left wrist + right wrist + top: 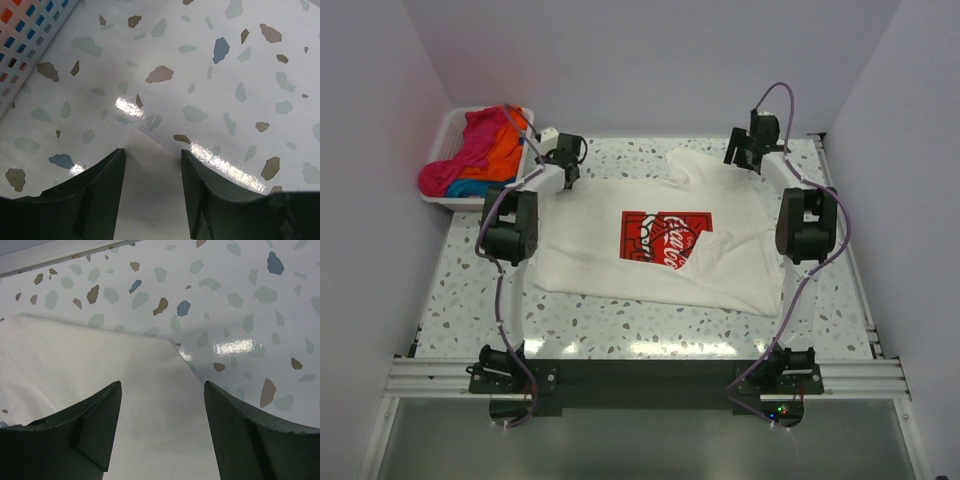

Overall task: Fold and stack the t-shirts
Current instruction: Fold the tshirt

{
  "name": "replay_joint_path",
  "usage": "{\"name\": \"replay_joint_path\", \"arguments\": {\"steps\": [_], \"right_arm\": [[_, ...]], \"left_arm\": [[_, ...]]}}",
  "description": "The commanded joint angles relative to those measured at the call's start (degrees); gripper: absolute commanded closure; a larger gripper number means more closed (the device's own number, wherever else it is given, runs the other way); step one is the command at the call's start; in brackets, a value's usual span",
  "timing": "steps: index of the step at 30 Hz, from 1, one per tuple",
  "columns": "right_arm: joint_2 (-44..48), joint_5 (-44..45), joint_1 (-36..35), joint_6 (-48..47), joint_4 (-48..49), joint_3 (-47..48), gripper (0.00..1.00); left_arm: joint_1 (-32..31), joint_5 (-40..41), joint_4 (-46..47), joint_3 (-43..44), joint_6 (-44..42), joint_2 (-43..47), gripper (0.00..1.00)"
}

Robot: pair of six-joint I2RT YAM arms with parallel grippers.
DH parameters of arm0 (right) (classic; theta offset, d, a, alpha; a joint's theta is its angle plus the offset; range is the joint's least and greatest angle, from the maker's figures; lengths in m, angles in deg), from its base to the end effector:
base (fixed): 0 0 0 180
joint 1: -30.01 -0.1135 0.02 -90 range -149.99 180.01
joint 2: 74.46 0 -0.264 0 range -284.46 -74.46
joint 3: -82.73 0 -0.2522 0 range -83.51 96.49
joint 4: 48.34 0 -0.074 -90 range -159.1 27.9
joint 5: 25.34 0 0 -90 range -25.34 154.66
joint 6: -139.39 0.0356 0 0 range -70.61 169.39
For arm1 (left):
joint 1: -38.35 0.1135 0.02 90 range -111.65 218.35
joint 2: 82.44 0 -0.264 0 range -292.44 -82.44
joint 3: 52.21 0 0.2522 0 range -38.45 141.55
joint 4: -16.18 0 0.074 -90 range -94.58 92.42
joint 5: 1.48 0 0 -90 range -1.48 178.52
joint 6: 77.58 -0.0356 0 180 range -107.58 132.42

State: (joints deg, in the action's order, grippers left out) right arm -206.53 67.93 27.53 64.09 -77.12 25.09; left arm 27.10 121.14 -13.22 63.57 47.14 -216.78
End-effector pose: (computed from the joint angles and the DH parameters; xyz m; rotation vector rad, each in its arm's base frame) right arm 0.5308 0.0210 0.1988 0.2694 2.2269 0.0983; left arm 0.5071 -0.0813 0.1448 -0.7041 2.1480 0.2680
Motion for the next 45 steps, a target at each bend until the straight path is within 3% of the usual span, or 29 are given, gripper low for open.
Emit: {"name": "replay_joint_path", "arguments": {"steps": [1, 19, 30, 36, 45], "right_arm": [[-1.08, -1.24, 1.07, -1.34, 0.88, 2.67, 0.29], [-6.44, -0.81, 1.43, -3.01, -2.37, 9.78, 0.26], [-9.26, -3.18, 1.43, -0.55, -3.78, 11.37, 0.26], [-10.66, -5.46, 1.34, 1.29, -3.61, 12.16, 0.33], [-12.51, -7.40, 0.81, 2.97, -2.99, 13.75, 0.46]], "left_arm": [[1.05, 1.39, 3.59, -0.94, -1.85, 3.82, 0.47], [2.54, -1.33, 4.48, 2.57, -5.28, 0.75, 0.46], [2.90, -3.62, 4.83, 3.10, -4.93, -0.48, 0.55], [3.07, -4.23, 4.74, 2.66, -4.66, -0.48, 0.64], [3.16, -4.94, 4.56, 2.66, -4.13, -0.92, 0.69]]}}
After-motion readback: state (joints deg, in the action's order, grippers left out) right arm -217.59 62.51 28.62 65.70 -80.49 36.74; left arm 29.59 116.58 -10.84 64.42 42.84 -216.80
